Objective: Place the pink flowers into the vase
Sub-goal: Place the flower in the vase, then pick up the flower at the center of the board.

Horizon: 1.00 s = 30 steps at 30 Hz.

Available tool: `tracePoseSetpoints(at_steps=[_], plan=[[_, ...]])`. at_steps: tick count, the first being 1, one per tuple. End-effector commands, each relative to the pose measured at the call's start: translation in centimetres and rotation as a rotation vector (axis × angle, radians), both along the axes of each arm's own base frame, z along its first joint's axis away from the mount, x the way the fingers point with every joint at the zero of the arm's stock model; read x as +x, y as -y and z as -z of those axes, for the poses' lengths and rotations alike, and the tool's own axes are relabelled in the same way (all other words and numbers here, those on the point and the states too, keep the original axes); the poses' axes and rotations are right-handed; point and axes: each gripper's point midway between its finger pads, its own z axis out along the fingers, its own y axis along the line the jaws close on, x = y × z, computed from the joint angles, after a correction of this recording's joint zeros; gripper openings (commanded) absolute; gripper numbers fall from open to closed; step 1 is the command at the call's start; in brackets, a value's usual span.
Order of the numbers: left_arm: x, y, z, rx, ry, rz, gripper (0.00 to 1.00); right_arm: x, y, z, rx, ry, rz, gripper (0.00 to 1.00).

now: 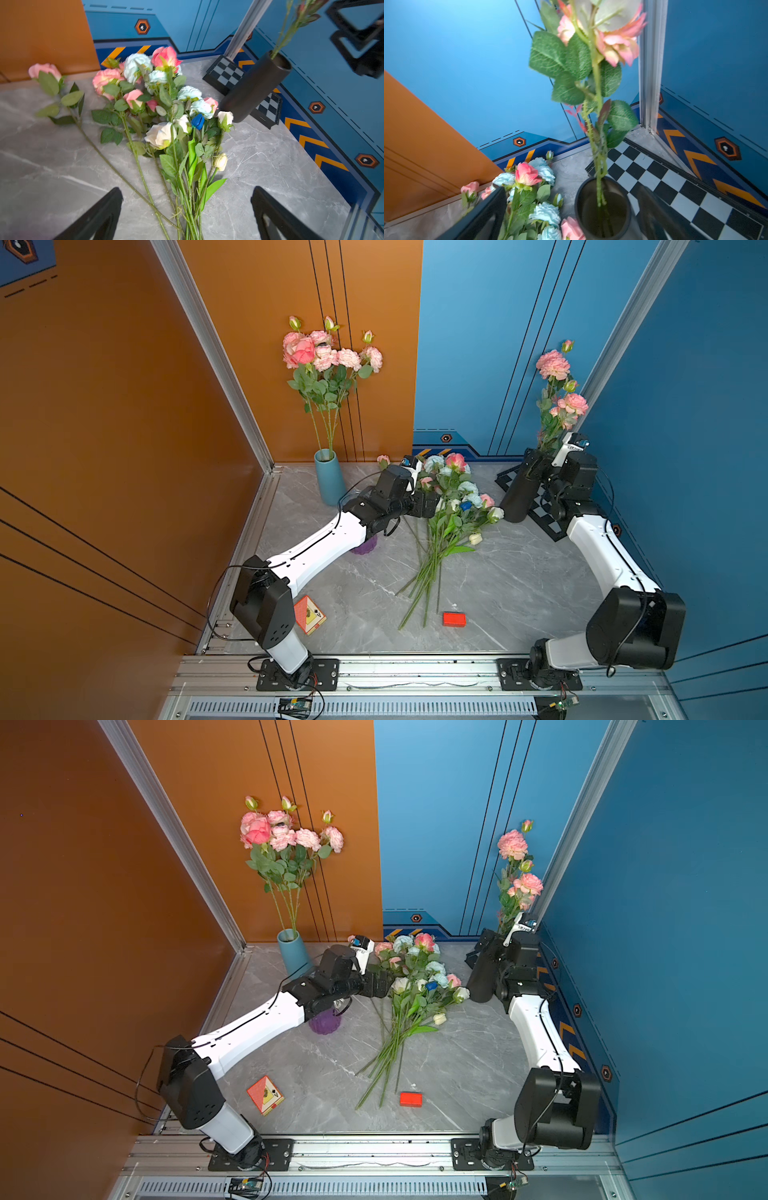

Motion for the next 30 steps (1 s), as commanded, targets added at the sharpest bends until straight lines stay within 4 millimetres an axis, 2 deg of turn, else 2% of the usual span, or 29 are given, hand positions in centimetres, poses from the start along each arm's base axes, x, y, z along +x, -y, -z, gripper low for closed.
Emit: tracePoseSetpoints(at_steps=[1, 6, 12, 17, 24, 30], plan=[[-0.7, -0.8, 3.5, 0.013, -0.151, -0.136, 0.99, -1.7, -2.4, -0.3, -0.010, 0.000, -0.036, 1.00], [-1.8, 0.0, 7.6, -0.044, -0.309, -0.254, 0.99, -2.9, -6.5, -0.4, -0.072, -0.010, -0.124, 1.00], [-2.9, 0.7, 10.8, -0.088, -0.430, -0.366, 0.99, -3.5, -9.3, 0.3, -0.112, -0.033, -0.201, 1.00], [-4.0, 0.2, 13.8, -0.108, -0.521, -0.468, 0.98, -3.7, -9.8, 1.2, -0.117, -0.049, -0.213, 1.00], [-4.2, -0.6, 16.8, -0.109, -0.599, -0.569, 0.99, -3.6, -10.1, 1.5, -0.101, -0.046, -0.223, 1.00], [-3.2, -1.3, 17.9, -0.150, -0.615, -0.686, 0.88, -3.5, -10.6, 1.8, -0.076, -0.045, -0.241, 1.00]])
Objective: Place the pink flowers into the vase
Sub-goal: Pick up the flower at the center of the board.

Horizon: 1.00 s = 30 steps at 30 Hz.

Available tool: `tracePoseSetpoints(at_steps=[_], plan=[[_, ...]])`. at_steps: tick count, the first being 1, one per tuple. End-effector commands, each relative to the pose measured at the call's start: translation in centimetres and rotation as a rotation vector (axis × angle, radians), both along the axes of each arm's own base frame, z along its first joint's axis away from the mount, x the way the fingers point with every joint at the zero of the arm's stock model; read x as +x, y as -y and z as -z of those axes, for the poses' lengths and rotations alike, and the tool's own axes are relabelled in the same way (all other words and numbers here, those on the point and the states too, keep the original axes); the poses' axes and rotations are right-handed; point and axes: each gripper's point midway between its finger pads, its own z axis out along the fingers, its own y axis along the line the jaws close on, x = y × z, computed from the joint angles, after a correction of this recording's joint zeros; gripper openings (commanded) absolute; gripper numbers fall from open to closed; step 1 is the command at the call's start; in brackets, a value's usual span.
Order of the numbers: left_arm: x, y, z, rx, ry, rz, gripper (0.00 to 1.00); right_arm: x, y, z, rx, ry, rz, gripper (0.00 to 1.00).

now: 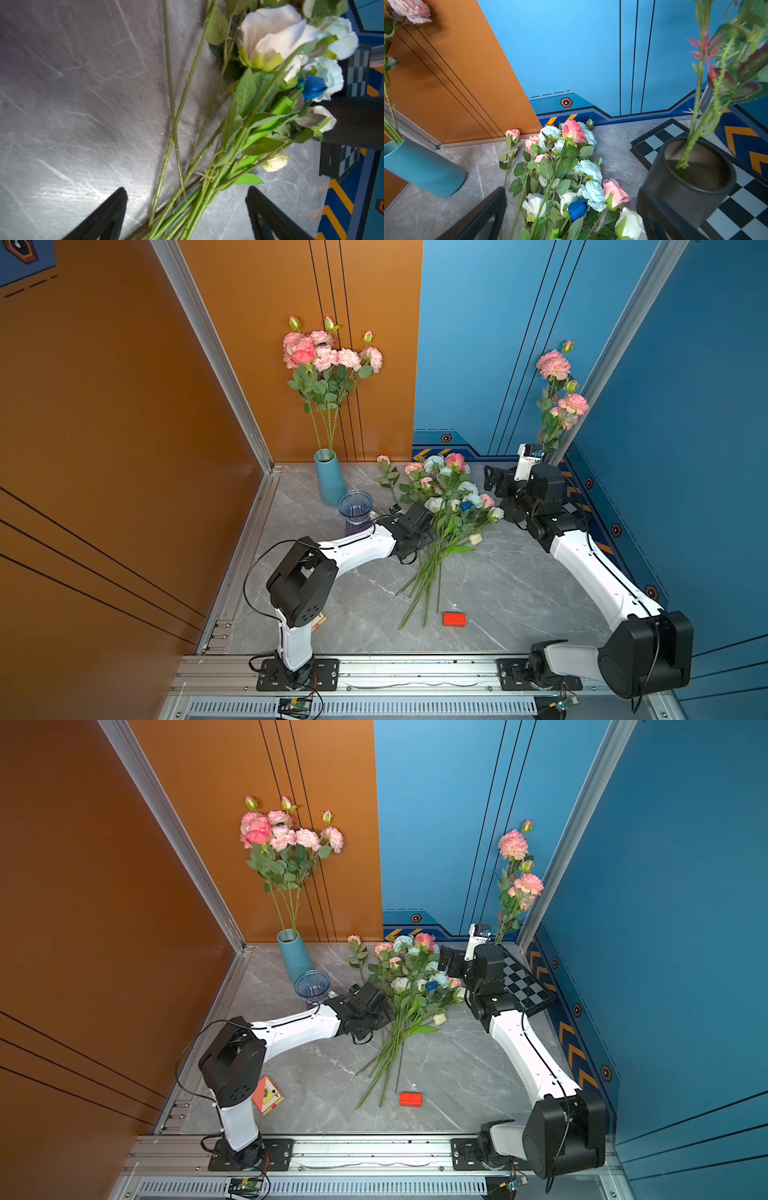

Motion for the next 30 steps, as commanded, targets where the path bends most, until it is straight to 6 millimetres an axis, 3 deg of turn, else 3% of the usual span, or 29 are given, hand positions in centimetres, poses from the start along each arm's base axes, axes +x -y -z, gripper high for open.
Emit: tracePoseSetpoints(at_steps=[1, 9, 30], plan=[[0.7, -1.4, 1.2, 0.026, -0.020, -0.116, 0.87, -0.3, -0.5, 0.2, 0.012, 0.001, -0.014, 1.00], [2.7, -2.1, 1.9, 0.062, 0.025, -0.229, 0.71, -0.5, -1.0, 0.0, 0.025, 0.007, -0.032, 1.00], [8.0, -3.0, 3.2, 0.192, 0.165, -0.240, 0.57, -0.8, -2.0, 0.2, 0.040, -0.002, -0.059, 1.00]])
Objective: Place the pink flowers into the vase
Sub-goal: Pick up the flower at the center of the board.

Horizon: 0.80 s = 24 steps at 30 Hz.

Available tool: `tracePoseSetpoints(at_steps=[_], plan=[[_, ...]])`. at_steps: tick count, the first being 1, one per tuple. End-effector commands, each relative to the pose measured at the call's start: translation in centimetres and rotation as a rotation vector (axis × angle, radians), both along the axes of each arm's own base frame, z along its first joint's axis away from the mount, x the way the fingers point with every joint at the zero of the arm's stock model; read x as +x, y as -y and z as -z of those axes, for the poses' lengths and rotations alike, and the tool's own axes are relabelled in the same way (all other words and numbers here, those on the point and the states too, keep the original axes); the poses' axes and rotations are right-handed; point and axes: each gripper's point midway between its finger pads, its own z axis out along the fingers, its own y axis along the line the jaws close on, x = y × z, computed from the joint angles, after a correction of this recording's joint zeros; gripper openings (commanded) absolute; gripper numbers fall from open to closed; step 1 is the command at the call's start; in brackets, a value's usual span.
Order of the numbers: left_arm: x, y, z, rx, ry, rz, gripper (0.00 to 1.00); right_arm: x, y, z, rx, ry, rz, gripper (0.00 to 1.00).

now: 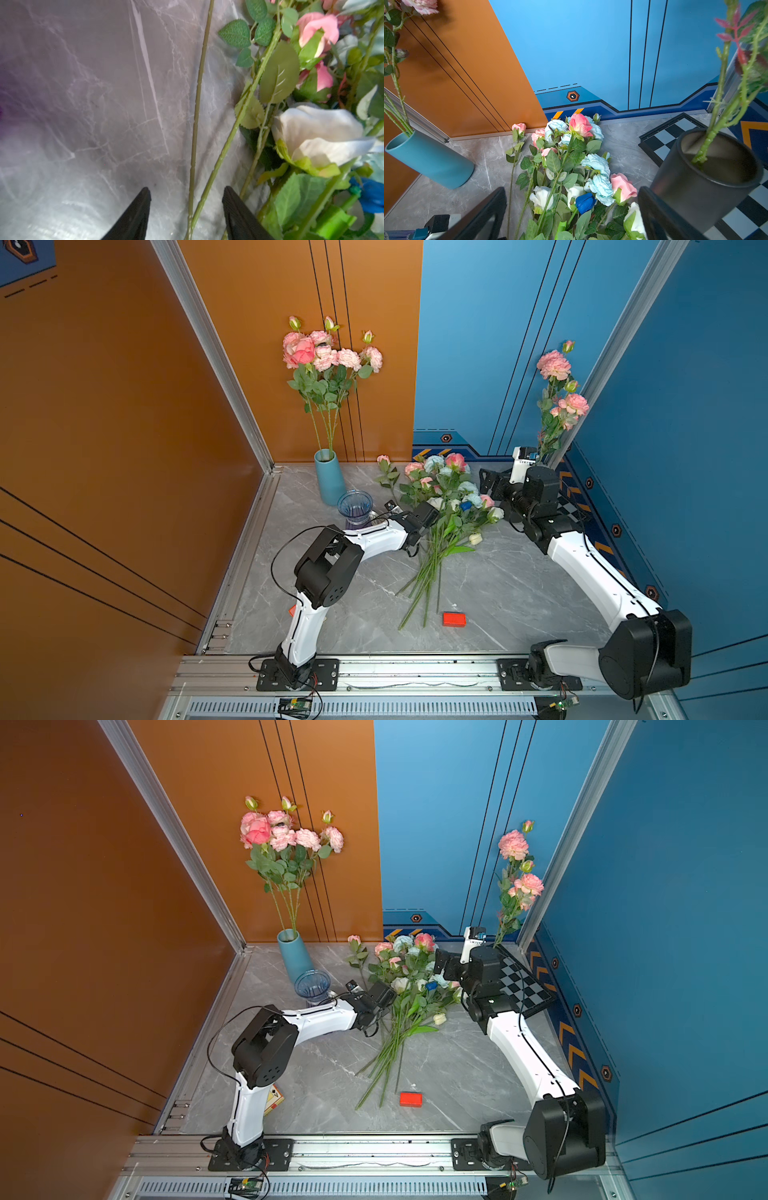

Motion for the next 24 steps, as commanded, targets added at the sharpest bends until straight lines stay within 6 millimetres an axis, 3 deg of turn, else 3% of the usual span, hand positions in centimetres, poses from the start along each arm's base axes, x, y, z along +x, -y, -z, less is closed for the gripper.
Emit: tracePoseSetpoints(at_steps=[1, 4, 13, 24], plan=[[1.4, -0.6, 0.0, 0.034, 0.029, -0.009, 0.56, -0.5, -0.8, -0.5, 0.024, 0.013, -0.027, 1.00], [1.8, -0.5, 0.5, 0.031, 0.022, -0.010, 0.51, -0.5, -0.9, -0.4, 0.022, 0.011, -0.030, 1.00], [2.7, -0.1, 2.4, 0.024, -0.002, -0.002, 0.48, -0.6, -0.9, -0.2, 0.018, 0.005, -0.030, 1.00], [2.2, 0.0, 3.7, 0.031, -0.028, 0.024, 0.20, -0.4, -1.0, 0.1, 0.019, 0.006, -0.027, 1.00]])
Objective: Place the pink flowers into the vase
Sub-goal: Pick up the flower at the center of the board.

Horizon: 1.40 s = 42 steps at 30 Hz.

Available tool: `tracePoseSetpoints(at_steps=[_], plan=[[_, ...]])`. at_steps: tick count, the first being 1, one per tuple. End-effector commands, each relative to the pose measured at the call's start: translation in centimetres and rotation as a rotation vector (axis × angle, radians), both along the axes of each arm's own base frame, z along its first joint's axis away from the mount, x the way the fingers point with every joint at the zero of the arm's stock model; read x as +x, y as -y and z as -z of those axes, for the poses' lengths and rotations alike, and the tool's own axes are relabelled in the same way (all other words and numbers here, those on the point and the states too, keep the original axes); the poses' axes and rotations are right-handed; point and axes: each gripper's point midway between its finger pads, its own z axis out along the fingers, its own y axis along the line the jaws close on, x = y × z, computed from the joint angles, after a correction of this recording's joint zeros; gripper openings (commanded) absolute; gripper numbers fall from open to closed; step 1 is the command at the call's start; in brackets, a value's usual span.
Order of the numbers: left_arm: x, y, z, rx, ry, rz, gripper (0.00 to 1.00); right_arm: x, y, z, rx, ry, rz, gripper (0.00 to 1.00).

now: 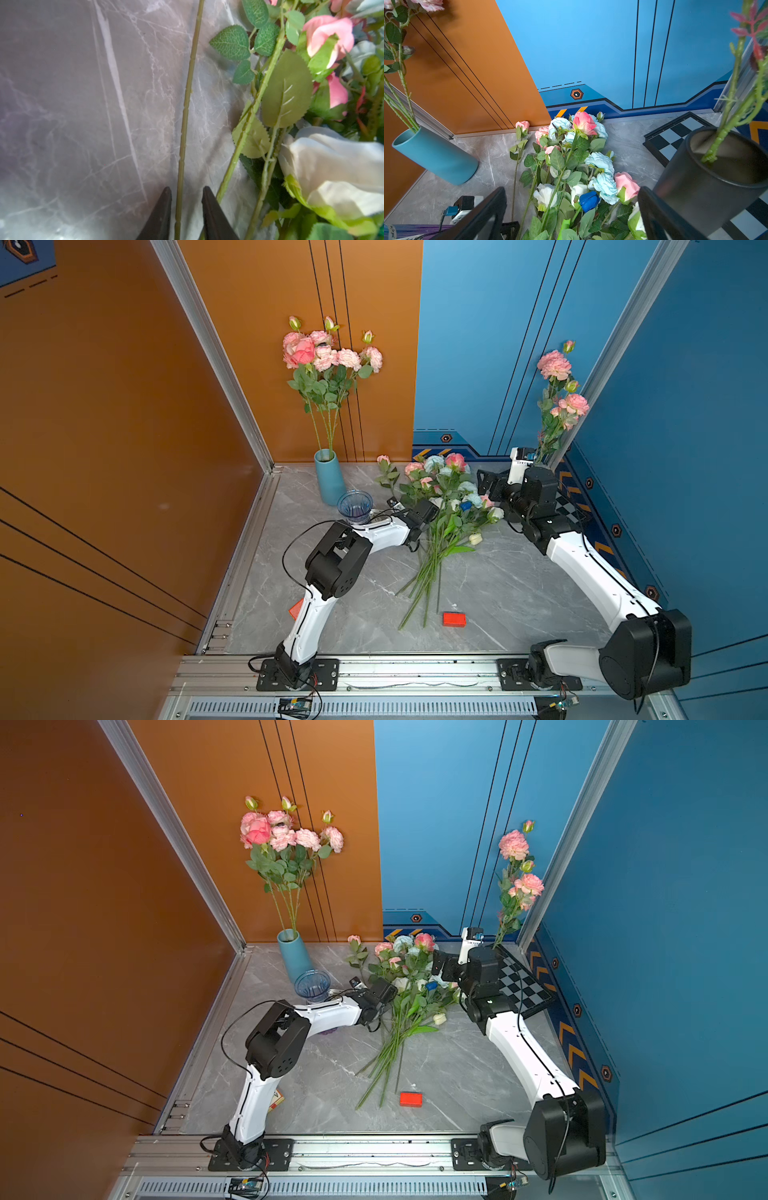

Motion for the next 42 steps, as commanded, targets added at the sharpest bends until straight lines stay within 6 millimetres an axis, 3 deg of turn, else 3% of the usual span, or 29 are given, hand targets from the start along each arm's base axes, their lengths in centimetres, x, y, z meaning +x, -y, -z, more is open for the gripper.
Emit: tracePoseSetpoints(at_steps=[1, 8, 11, 21, 30, 37, 42], plan=[[-0.5, -0.7, 1.5, 0.025, -0.042, 0.008, 0.16, -0.2, -0.4, -0.1, 0.018, 0.010, -0.010, 1.00], [-0.4, -0.3, 0.6, 0.019, -0.021, 0.042, 0.00, -0.4, -0.2, -0.4, 0.017, 0.016, -0.004, 1.00], [-0.2, 0.0, -0.6, 0.011, 0.008, 0.074, 0.00, -0.4, -0.1, -0.6, 0.018, 0.020, -0.002, 1.00], [0.3, 1.3, -9.4, 0.021, 0.251, 0.276, 0.00, -0.2, -0.7, -1.4, 0.052, 0.001, -0.027, 1.00], [-1.5, 2.5, -16.0, 0.110, 0.542, 0.476, 0.00, 0.8, -3.3, -3.0, 0.243, -0.125, -0.172, 1.00], [-3.4, 4.1, -19.1, 0.184, 0.718, 0.573, 0.00, 1.5, -6.5, -4.6, 0.377, -0.165, -0.316, 1.00], [-4.9, 5.5, -20.2, 0.221, 0.763, 0.611, 0.00, 2.1, -8.9, -4.2, 0.395, -0.196, -0.376, 1.00]])
